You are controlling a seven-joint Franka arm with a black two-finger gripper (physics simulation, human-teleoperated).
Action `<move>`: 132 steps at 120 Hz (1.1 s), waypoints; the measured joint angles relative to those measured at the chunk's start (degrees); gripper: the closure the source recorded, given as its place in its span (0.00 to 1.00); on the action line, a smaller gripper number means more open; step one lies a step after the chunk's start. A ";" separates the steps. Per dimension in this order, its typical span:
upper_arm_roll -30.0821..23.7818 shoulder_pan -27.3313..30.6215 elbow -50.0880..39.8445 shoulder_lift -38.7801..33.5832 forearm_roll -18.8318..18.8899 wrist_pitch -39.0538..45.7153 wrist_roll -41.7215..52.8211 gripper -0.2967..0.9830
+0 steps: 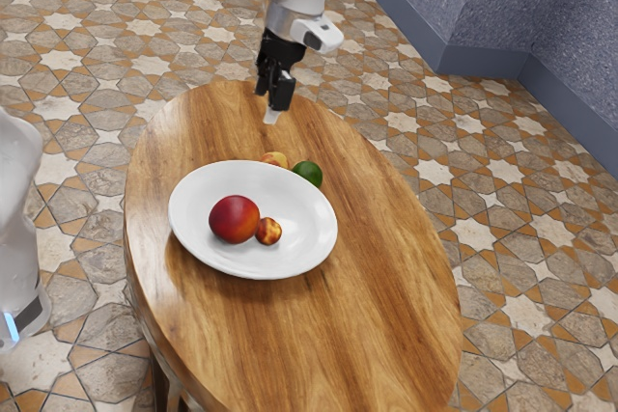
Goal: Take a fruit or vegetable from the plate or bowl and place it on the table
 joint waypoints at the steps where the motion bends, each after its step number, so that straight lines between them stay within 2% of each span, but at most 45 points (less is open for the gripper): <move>1: -0.08 -0.01 -0.06 -0.03 0.02 0.17 -0.07 0.23; 70: -2.48 -0.53 -1.12 1.58 0.90 7.96 -2.28 0.23; 94: -9.81 -0.98 -1.14 1.18 0.18 8.75 -2.49 0.23; 110: -11.40 -1.74 -1.17 3.10 -0.56 9.05 -2.56 0.23; 132: -11.89 -1.82 -4.22 5.66 0.26 11.02 -2.75 0.23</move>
